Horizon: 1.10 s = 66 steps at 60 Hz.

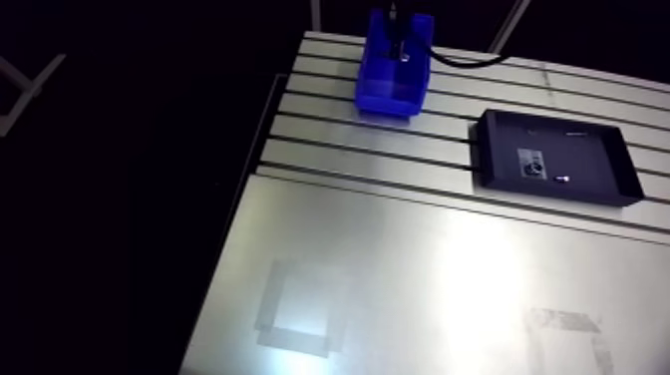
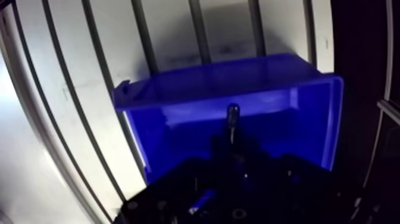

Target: Pick up the M10 bolt from the tray and put it into the blue bin.

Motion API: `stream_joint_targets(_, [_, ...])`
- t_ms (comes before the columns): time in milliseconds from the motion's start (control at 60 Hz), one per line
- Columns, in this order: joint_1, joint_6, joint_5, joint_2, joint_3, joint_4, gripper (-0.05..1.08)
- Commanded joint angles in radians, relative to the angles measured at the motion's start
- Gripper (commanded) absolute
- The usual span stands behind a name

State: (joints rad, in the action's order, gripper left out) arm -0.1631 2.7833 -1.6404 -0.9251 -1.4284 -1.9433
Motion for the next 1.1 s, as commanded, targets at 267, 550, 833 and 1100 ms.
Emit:
stream_joint_targets(267, [-0.013, -0.007, 0.0, 0.031, -0.005, -0.015, 1.03])
stream_joint_targets(550, [-0.013, -0.007, 0.0, 0.041, -0.006, -0.016, 1.03])
stream_joint_targets(833, [-0.014, -0.026, -0.003, 0.054, -0.005, -0.018, 1.02])
stream_joint_targets(1100, [-0.013, -0.027, -0.011, 0.045, -0.001, -0.015, 0.01])
